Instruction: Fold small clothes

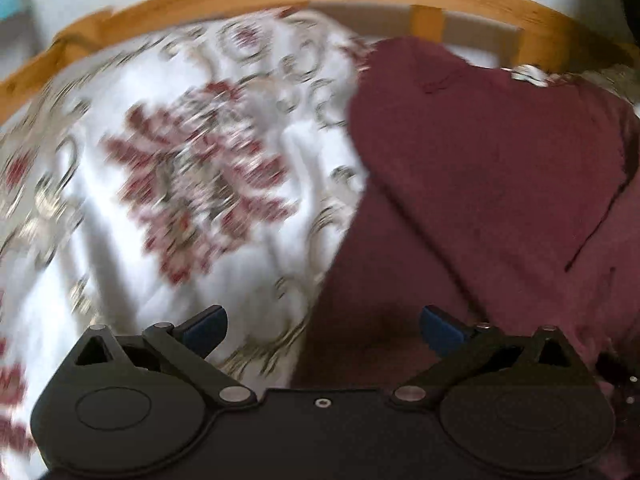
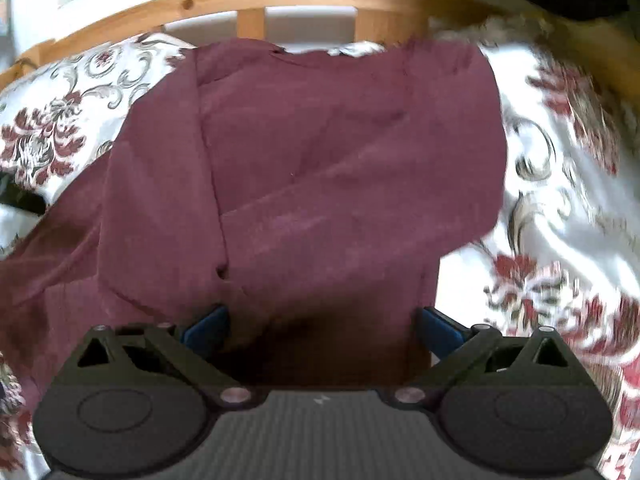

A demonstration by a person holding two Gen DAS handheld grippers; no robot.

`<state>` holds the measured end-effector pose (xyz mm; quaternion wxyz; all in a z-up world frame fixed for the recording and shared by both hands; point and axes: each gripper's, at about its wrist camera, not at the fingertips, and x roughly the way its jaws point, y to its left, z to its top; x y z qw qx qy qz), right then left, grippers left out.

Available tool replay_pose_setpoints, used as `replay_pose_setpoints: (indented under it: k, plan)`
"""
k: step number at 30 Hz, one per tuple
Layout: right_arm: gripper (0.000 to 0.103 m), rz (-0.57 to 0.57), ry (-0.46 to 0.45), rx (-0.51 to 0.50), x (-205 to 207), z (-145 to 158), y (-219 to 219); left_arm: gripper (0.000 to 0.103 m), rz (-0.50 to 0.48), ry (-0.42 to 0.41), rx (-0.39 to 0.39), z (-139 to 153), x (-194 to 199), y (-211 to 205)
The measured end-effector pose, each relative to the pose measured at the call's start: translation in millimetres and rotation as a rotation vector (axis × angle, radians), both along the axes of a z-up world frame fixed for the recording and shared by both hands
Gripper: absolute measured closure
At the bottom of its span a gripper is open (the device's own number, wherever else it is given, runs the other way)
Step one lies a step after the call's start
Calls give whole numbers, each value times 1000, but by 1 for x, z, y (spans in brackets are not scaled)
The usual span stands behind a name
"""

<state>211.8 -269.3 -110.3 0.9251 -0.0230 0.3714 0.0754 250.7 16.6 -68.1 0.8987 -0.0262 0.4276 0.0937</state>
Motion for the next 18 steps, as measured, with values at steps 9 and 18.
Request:
replay_pose_setpoints:
  k: [9, 18]
  plan:
    - [0, -62, 30, 62, -48, 35, -53, 1, -9, 32, 2, -3, -26, -2]
    - [0, 197, -55, -246, -110, 59, -47, 1, -68, 21, -47, -1, -29, -7]
